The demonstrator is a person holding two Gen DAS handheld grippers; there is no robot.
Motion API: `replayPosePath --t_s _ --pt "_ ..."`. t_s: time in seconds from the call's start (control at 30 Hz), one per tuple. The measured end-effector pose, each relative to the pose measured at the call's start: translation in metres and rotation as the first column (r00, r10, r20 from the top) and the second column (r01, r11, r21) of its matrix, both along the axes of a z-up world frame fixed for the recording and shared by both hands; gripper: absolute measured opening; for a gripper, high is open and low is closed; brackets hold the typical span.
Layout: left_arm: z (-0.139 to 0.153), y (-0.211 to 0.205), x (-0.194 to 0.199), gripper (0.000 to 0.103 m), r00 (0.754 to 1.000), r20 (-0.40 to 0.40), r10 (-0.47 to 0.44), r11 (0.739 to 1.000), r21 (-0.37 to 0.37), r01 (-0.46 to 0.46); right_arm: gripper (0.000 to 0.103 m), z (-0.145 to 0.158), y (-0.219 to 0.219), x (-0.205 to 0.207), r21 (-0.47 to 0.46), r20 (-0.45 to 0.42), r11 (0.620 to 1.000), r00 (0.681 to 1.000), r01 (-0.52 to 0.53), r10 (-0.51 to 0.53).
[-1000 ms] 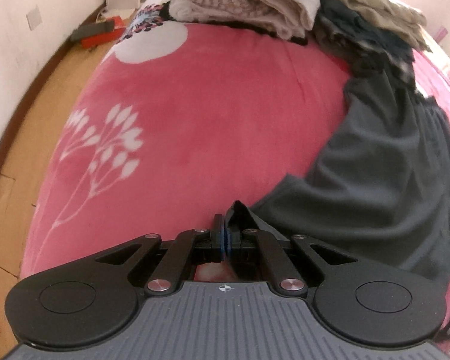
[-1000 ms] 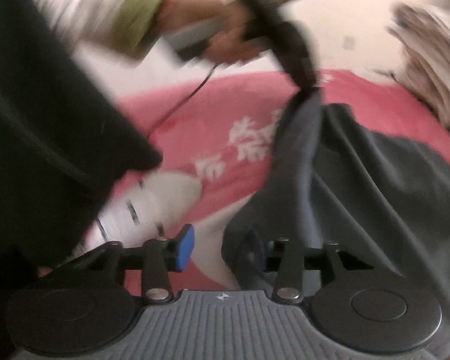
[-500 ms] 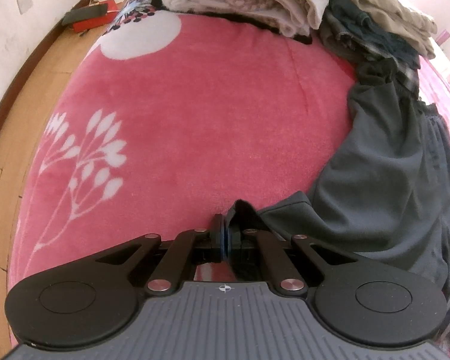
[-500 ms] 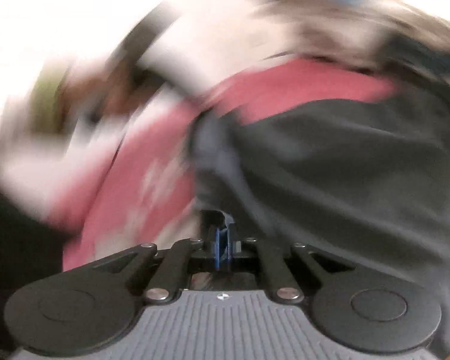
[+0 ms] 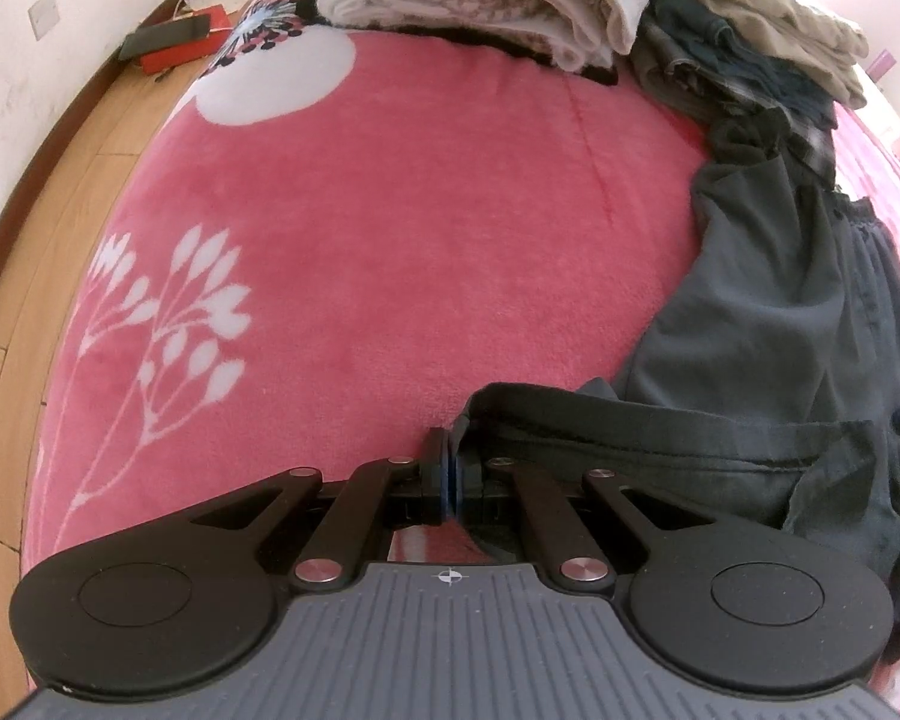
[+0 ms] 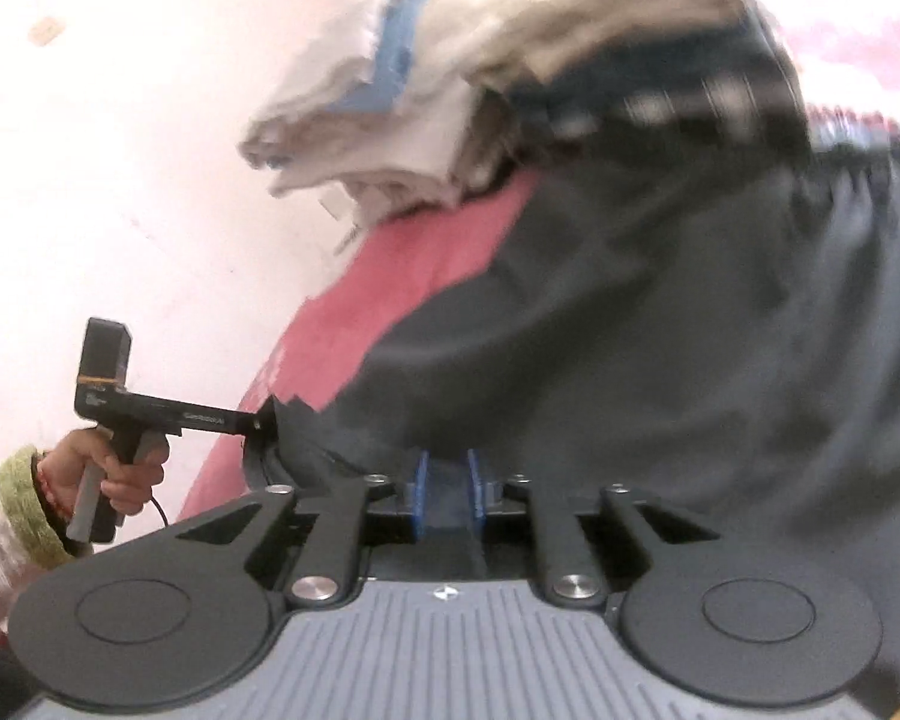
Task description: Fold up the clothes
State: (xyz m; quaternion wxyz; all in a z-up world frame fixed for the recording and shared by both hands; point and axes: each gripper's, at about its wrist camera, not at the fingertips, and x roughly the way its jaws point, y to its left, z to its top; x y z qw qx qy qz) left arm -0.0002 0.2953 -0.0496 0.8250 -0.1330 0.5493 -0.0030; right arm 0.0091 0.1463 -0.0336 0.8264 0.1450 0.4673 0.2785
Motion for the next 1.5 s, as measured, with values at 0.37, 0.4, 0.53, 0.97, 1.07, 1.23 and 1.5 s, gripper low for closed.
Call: replayPosePath --t_s 0.37,0.4,0.53,0.97,1.07,1.23,1.5 --pt "-0.003 0.004 -0.003 0.001 1.0 0.009 -0.007 1.0 -0.027 0.008 0.046 -0.005 0.03 0.005 -0.205 0.087 0.967 0.981 -0.152 0.172" --pt "-0.003 0.004 -0.003 0.001 1.0 0.01 -0.007 1.0 -0.029 0.008 0.038 -0.006 0.033 0.005 -0.224 0.093 0.961 0.978 -0.164 0.189" --pt "-0.001 0.004 -0.007 0.001 0.999 0.035 -0.033 0.999 -0.019 0.034 0.003 0.01 0.036 -0.015 -0.162 0.102 0.958 0.961 -0.237 0.256" --pt "0.039 0.018 -0.098 0.0 0.972 0.167 -0.167 0.986 0.003 0.169 0.003 0.064 0.047 -0.09 0.065 0.148 0.872 0.869 -0.485 0.472" --pt "0.042 0.013 -0.122 0.0 0.965 0.156 -0.21 0.978 0.039 0.207 0.003 0.055 0.063 -0.108 0.052 0.1 0.822 0.822 -0.568 0.561" --pt "0.031 0.005 -0.144 0.0 0.956 0.115 -0.269 0.96 0.113 0.257 0.003 0.034 0.08 -0.12 -0.007 0.043 0.796 0.795 -0.606 0.605" --pt "0.012 -0.009 -0.152 0.007 0.913 0.035 -0.406 0.891 0.237 0.387 0.004 0.005 0.104 -0.143 -0.192 -0.024 0.721 0.738 -0.665 0.674"
